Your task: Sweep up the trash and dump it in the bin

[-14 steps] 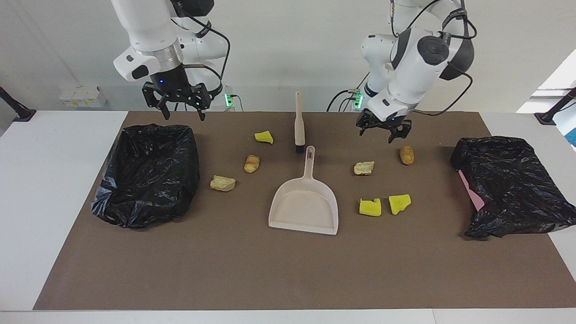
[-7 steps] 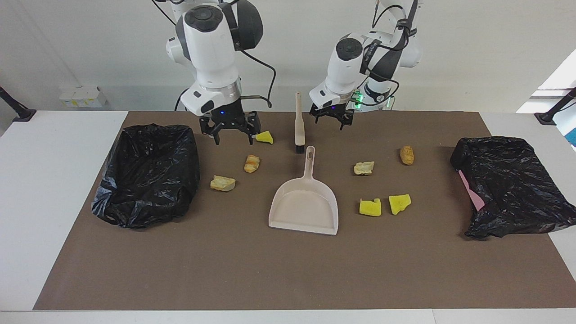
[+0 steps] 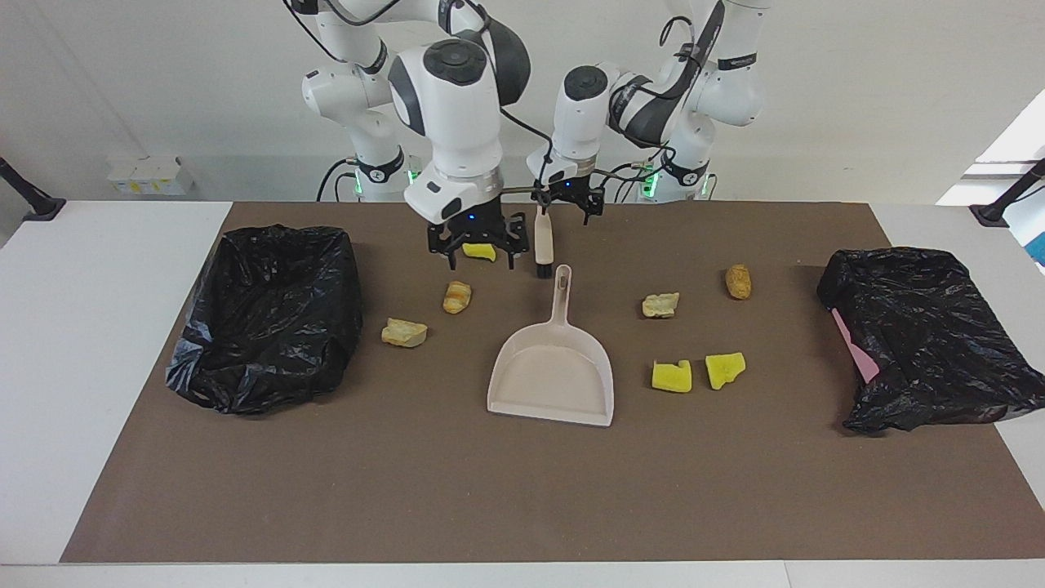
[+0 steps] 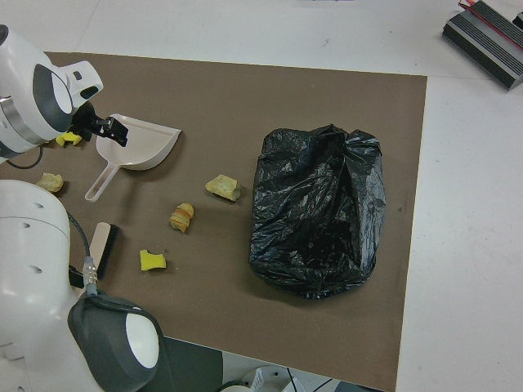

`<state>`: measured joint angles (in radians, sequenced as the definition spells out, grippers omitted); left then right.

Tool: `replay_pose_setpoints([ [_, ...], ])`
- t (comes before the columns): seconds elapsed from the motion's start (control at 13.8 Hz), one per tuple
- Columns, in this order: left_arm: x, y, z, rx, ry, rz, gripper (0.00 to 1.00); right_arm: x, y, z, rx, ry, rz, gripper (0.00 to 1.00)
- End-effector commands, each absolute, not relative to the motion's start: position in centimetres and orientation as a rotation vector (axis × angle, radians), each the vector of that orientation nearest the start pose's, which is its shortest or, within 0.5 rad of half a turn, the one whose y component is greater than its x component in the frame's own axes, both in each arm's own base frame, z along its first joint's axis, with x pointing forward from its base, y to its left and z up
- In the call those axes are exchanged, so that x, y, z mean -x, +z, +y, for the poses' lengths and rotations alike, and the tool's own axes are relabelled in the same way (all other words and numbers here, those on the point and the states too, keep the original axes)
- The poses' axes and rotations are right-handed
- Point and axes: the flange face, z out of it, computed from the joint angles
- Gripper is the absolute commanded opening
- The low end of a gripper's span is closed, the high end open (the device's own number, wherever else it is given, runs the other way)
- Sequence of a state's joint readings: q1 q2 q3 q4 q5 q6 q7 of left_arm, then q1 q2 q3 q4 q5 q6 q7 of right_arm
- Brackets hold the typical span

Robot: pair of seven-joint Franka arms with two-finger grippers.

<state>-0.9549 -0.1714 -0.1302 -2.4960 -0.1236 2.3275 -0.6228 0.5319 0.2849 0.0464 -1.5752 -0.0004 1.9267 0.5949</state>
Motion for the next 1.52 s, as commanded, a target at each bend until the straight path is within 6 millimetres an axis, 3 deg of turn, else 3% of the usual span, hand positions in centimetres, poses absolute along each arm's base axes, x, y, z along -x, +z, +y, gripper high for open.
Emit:
replay_pose_setpoints([
  [0.0,-18.4,33.9,-40.0,3.137,0.083,0.598,1.0,-55.5,46.1,36.9,3.071,-0.094,0.036,1.0],
  [0.22,-18.2,33.2,-39.9,3.146,0.08,0.555,0.98,-54.3,42.3,40.5,3.082,-0.056,0.026,1.0],
  [0.29,-18.3,33.1,-40.0,3.148,0.082,0.531,0.66,-54.1,41.1,41.4,3.085,-0.05,0.019,1.0],
  [0.36,-18.3,33.1,-39.9,3.149,0.084,0.521,0.26,-54.1,39.9,41.7,3.091,-0.036,0.012,1.0],
  [0.43,-18.4,33.0,-39.9,3.148,0.086,0.518,0.0,-53.5,38.8,42.6,3.097,-0.022,-0.009,1.0],
  [0.8,-18.7,32.9,-39.7,3.145,0.09,0.507,0.0,-52.4,35.2,43.0,3.13,0.045,0.032,0.96],
  [1.16,-19.5,34.6,-39.0,3.163,0.075,0.477,0.0,-51.9,34.5,42.9,3.136,0.087,0.05,0.81],
  [1.3,-19.6,35.2,-38.0,3.142,0.106,0.45,0.0,-51.9,34.4,42.8,3.138,0.096,0.051,0.62],
  [1.45,-19.9,35.6,-36.0,3.113,0.142,0.406,0.0,-52.0,34.6,42.9,3.138,0.091,0.052,0.3],
])
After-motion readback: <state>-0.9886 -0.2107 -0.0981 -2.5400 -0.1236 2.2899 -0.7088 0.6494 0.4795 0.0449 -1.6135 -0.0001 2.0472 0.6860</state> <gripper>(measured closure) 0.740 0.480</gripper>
